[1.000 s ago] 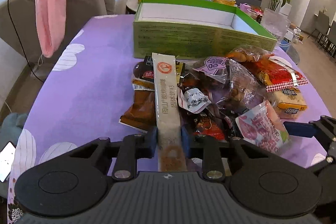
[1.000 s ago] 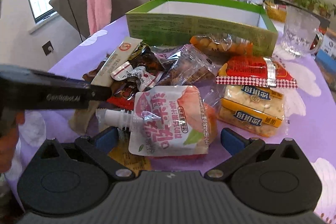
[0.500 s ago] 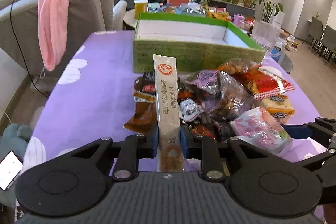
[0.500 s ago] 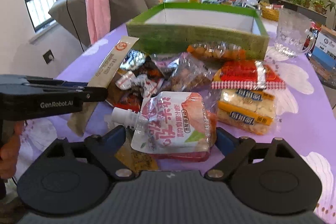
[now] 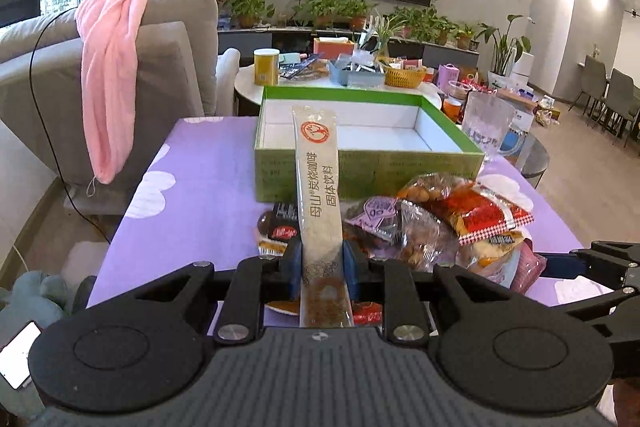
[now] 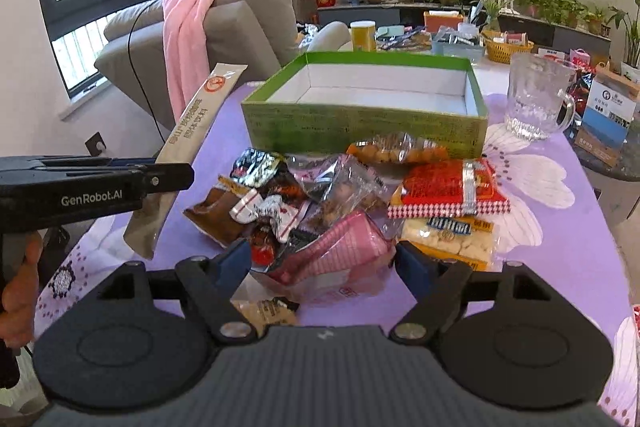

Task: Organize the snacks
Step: 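Place the stick pack in the box with the left gripper while the right drops the pouch in, then grasp the red candy with the left gripper while the right grasps the yellow bread pack, then drop the bread pack into the box with the right gripper while the left drops the candy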

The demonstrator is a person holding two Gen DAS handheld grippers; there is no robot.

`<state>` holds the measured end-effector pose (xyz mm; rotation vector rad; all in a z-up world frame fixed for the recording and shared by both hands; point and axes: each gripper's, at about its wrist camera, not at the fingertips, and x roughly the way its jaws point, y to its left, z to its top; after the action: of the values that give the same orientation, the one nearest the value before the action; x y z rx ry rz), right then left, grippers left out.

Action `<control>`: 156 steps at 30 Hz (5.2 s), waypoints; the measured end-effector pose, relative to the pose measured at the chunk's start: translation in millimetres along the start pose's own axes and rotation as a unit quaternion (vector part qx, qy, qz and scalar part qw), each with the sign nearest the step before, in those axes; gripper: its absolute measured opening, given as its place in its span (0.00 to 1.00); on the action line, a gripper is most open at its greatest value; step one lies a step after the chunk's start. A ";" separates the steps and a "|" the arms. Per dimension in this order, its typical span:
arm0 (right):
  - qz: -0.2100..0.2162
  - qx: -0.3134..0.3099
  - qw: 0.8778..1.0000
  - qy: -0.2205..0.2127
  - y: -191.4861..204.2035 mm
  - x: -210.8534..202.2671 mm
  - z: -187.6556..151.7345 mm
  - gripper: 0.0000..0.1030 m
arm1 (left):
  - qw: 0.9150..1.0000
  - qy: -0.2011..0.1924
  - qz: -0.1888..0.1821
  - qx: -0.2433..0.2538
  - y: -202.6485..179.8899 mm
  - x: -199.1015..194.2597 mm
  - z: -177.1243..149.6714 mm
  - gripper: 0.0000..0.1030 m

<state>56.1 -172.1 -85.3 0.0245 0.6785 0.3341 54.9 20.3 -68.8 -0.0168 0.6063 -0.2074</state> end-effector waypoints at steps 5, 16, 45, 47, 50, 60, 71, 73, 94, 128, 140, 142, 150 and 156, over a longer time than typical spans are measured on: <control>0.000 0.007 1.000 -0.019 -3.0 -4.7 12.4 0.70 | 1.000 -0.011 -0.003 0.006 -2.1 0.8 10.5 0.19; -0.010 0.012 0.996 -0.089 -22.8 2.4 81.0 0.70 | 0.999 -0.043 -0.013 0.010 -5.9 32.0 70.9 0.19; -0.083 0.104 0.990 -0.050 -82.1 115.2 108.7 0.72 | 0.999 0.037 0.012 0.005 1.2 199.2 116.2 0.32; -0.084 0.091 0.991 -0.058 -77.7 106.2 110.2 0.72 | 0.999 0.035 0.015 0.004 1.0 195.6 116.7 0.33; -0.082 0.084 0.991 -0.062 -72.7 95.0 110.3 0.72 | 0.999 0.033 0.020 0.006 -2.6 184.9 116.8 0.34; -0.084 0.073 0.991 -0.075 -59.9 59.8 107.2 0.72 | 0.999 0.017 0.036 0.010 -10.5 136.2 121.5 0.37; -0.080 0.034 0.994 -0.062 -36.8 18.3 70.4 0.72 | 0.997 0.026 0.058 -0.038 44.5 82.6 73.7 0.43; -0.078 0.028 0.995 -0.051 -32.5 17.3 62.8 0.72 | 0.996 0.040 0.060 -0.046 51.0 80.9 59.5 0.43; -0.077 0.028 0.996 0.016 -24.4 2.5 -7.9 0.72 | 0.993 0.106 -0.049 -0.006 -3.8 53.6 -13.0 0.42; -0.120 0.095 0.987 0.042 -60.4 67.4 -8.5 0.72 | 0.992 0.111 -0.054 -0.004 -14.5 62.9 -23.9 0.22; -0.105 0.075 0.991 0.030 -56.6 20.7 -19.2 0.71 | 0.994 0.086 -0.070 0.002 -18.7 41.3 -10.8 0.22; -0.099 0.075 0.992 0.021 -54.0 8.6 -16.7 0.71 | 0.994 0.078 -0.071 0.003 -19.9 36.6 -7.3 0.22; -0.073 0.066 0.994 -0.053 -45.8 -9.5 32.0 0.71 | 0.997 0.020 -0.066 0.015 -19.6 28.1 34.7 0.23; -0.070 0.050 0.993 -0.082 -43.1 12.2 74.4 0.72 | 0.998 -0.022 -0.059 0.025 -16.9 43.6 78.4 0.23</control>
<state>123.7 -202.7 -40.3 0.0983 0.5311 0.1617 131.2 -8.4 -27.6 -0.0077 0.5559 -0.3352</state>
